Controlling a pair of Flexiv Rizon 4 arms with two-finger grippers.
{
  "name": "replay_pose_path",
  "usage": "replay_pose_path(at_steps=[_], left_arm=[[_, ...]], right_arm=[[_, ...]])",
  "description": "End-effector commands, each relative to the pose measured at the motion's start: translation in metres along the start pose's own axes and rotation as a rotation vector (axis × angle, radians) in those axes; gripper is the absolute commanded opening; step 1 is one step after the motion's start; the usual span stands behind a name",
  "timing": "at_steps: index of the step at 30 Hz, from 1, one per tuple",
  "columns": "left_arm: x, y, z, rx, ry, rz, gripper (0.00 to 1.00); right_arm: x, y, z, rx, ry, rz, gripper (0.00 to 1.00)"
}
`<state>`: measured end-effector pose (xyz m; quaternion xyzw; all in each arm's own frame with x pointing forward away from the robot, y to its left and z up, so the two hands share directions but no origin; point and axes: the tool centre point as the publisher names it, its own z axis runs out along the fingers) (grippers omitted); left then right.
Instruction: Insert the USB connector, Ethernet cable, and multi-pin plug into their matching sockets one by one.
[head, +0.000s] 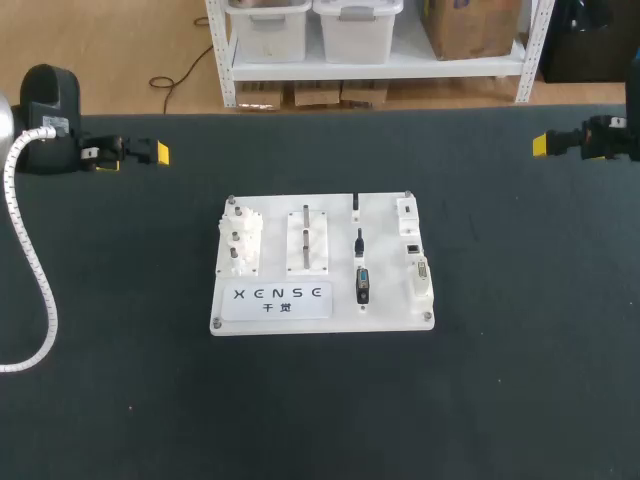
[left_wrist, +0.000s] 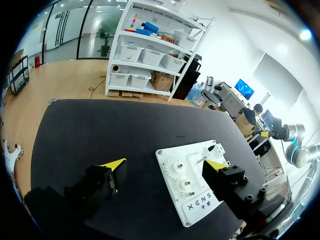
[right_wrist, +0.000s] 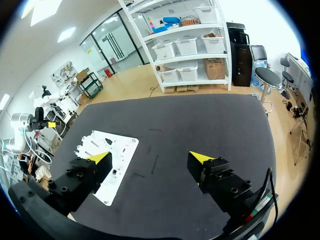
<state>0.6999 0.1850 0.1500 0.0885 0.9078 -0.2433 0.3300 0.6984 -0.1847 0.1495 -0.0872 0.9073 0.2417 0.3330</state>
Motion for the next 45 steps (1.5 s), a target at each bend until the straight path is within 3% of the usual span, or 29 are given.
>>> replay_pose_path(at_steps=[1, 27, 30, 35, 45], left_arm=[[0.0, 0.0, 0.0, 0.0, 0.0, 0.0, 1.0], [0.0, 0.0, 0.0, 0.0, 0.0, 0.0, 1.0], [0.0, 0.0, 0.0, 0.0, 0.0, 0.0, 1.0], [0.0, 0.0, 0.0, 0.0, 0.0, 0.0, 1.0], [0.0, 0.0, 0.0, 0.0, 0.0, 0.0, 1.0]], right_arm=[[0.0, 0.0, 0.0, 0.0, 0.0, 0.0, 1.0], [0.0, 0.0, 0.0, 0.0, 0.0, 0.0, 1.0], [-0.006, 0.016, 0.009, 0.018, 0.021, -0.016, 1.0], [-0.012, 0.048, 0.027, 0.102, 0.062, -0.061, 1.0], [-0.005, 0.096, 0.073, 0.345, 0.19, 0.015, 1.0]])
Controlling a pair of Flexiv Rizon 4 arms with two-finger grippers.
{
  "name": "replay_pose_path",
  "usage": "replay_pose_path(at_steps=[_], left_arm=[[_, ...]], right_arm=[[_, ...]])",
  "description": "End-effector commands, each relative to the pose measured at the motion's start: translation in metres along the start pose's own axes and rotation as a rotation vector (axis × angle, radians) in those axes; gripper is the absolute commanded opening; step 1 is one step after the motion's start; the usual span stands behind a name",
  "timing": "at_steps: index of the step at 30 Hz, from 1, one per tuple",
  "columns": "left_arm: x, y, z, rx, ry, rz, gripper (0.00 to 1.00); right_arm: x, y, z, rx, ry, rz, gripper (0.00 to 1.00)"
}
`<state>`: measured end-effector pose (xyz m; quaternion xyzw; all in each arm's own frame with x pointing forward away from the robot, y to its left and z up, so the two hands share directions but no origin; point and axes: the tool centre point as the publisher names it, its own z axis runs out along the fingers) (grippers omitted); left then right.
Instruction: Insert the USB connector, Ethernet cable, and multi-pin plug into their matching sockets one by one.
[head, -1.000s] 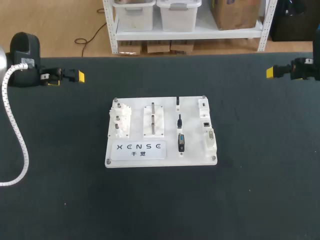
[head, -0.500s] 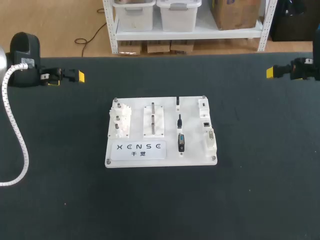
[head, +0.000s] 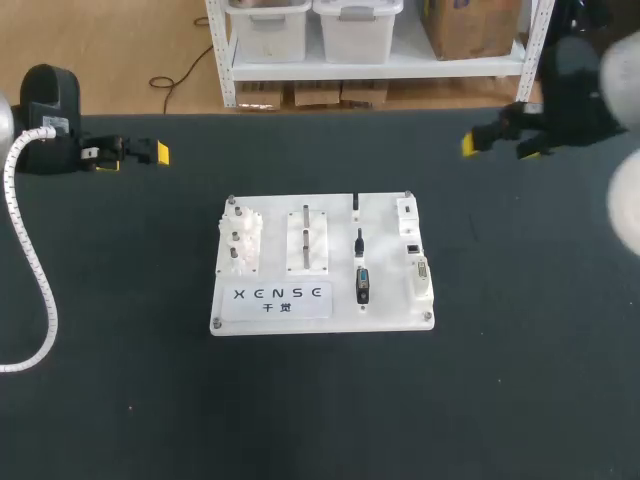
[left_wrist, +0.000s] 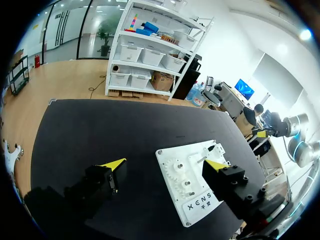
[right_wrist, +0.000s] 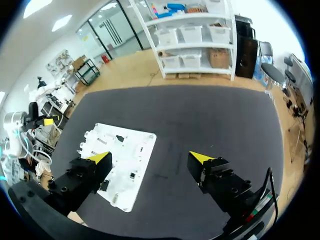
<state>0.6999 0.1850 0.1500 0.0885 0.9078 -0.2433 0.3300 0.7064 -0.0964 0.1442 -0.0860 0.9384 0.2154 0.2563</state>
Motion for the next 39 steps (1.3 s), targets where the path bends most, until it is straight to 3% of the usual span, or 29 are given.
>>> replay_pose_path(at_steps=[1, 12, 21, 26, 39], left_arm=[[0.0, 0.0, 0.0, 0.0, 0.0, 0.0, 1.0], [0.0, 0.0, 0.0, 0.0, 0.0, 0.0, 1.0], [0.0, 0.0, 0.0, 0.0, 0.0, 0.0, 1.0], [0.0, 0.0, 0.0, 0.0, 0.0, 0.0, 1.0], [0.0, 0.0, 0.0, 0.0, 0.0, 0.0, 1.0]], right_arm=[[-0.004, 0.03, 0.024, 0.323, 0.033, 0.019, 1.0], [0.002, 0.081, 0.078, 0.448, 0.143, 0.019, 1.0], [-0.003, 0.101, 0.114, 0.488, 0.192, 0.042, 1.0], [-0.005, 0.106, 0.12, 0.437, 0.169, 0.073, 1.0], [-0.005, 0.106, 0.12, 0.437, 0.169, 0.073, 1.0]])
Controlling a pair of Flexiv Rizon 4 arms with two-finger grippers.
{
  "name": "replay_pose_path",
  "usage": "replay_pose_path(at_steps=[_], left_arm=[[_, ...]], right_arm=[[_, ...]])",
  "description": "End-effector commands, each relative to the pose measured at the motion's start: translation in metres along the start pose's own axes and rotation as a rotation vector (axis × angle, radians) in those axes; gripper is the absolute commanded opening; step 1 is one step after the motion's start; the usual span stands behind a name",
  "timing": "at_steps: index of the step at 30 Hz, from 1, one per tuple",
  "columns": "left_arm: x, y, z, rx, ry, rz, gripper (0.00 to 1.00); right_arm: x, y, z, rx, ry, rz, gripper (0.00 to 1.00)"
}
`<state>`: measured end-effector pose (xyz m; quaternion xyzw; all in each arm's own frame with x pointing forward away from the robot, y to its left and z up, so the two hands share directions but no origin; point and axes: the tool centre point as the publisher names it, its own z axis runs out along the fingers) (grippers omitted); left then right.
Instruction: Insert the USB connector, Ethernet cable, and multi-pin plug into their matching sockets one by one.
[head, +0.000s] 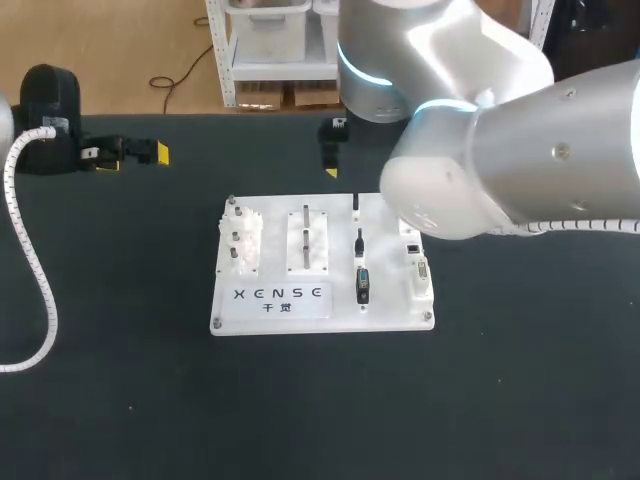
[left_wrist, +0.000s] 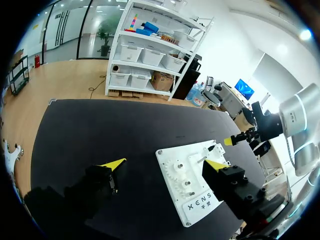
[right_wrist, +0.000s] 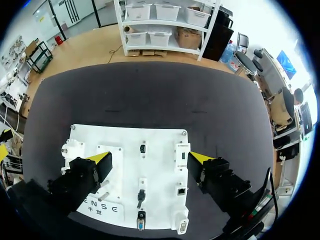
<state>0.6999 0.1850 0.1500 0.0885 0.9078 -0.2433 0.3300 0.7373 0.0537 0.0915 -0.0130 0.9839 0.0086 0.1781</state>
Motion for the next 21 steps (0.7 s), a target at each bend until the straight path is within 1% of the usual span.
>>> replay_pose_path(at_steps=[1, 17, 18, 19, 21], left_arm=[[0.0, 0.0, 0.0, 0.0, 0.0, 0.0, 1.0], [0.0, 0.0, 0.0, 0.0, 0.0, 0.0, 1.0], [0.0, 0.0, 0.0, 0.0, 0.0, 0.0, 1.0], [0.0, 0.0, 0.0, 0.0, 0.0, 0.0, 1.0], [0.0, 0.0, 0.0, 0.0, 0.0, 0.0, 1.0]], right_arm=[[0.002, -0.001, -0.001, 0.001, -0.007, 0.002, 1.0], [0.002, -0.001, -0.001, 0.001, -0.007, 0.002, 1.0], [0.001, 0.0, 0.004, 0.015, 0.036, -0.002, 1.0], [-0.001, 0.001, 0.009, 0.035, 0.052, 0.014, 1.0], [-0.004, 0.003, 0.015, 0.039, 0.087, 0.025, 1.0]])
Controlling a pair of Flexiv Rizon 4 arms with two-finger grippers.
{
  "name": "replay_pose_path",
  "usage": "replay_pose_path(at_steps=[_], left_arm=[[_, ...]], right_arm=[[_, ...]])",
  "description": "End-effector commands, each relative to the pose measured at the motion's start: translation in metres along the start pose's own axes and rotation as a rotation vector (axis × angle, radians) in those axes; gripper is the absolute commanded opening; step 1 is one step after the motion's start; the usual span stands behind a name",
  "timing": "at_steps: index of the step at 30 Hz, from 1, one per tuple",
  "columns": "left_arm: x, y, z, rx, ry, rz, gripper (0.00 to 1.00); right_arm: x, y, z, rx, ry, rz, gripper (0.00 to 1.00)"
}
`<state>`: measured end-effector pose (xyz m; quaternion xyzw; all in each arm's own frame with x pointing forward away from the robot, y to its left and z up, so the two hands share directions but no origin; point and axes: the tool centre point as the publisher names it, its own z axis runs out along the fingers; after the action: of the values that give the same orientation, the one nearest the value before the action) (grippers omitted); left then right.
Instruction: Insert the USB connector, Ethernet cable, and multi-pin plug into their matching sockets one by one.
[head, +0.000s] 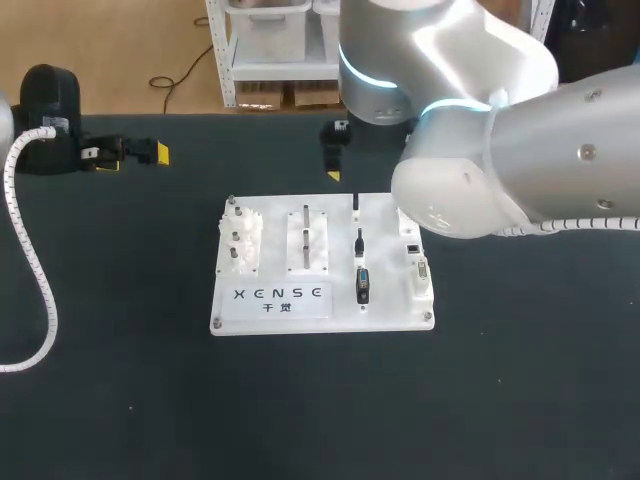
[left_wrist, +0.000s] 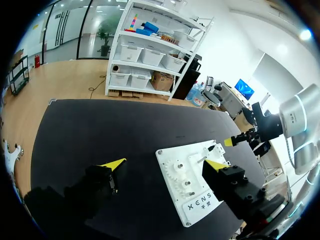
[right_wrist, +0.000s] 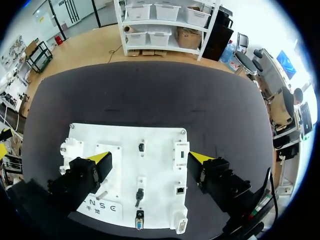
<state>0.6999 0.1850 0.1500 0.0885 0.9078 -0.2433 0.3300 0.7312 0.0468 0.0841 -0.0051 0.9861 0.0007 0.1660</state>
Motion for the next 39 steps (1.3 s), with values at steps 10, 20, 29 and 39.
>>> replay_pose_path(at_steps=[10, 20, 29, 39], left_arm=[[0.0, 0.0, 0.0, 0.0, 0.0, 0.0, 1.0], [0.0, 0.0, 0.0, 0.0, 0.0, 0.0, 1.0], [0.0, 0.0, 0.0, 0.0, 0.0, 0.0, 1.0], [0.0, 0.0, 0.0, 0.0, 0.0, 0.0, 1.0]], right_arm=[[-0.017, 0.023, 0.03, 0.027, 0.148, 0.013, 1.0], [-0.007, 0.025, 0.045, 0.013, 0.201, 0.024, 1.0], [0.006, 0.019, 0.057, -0.002, 0.211, 0.018, 1.0], [0.01, 0.016, 0.067, 0.002, 0.226, 0.02, 0.48]])
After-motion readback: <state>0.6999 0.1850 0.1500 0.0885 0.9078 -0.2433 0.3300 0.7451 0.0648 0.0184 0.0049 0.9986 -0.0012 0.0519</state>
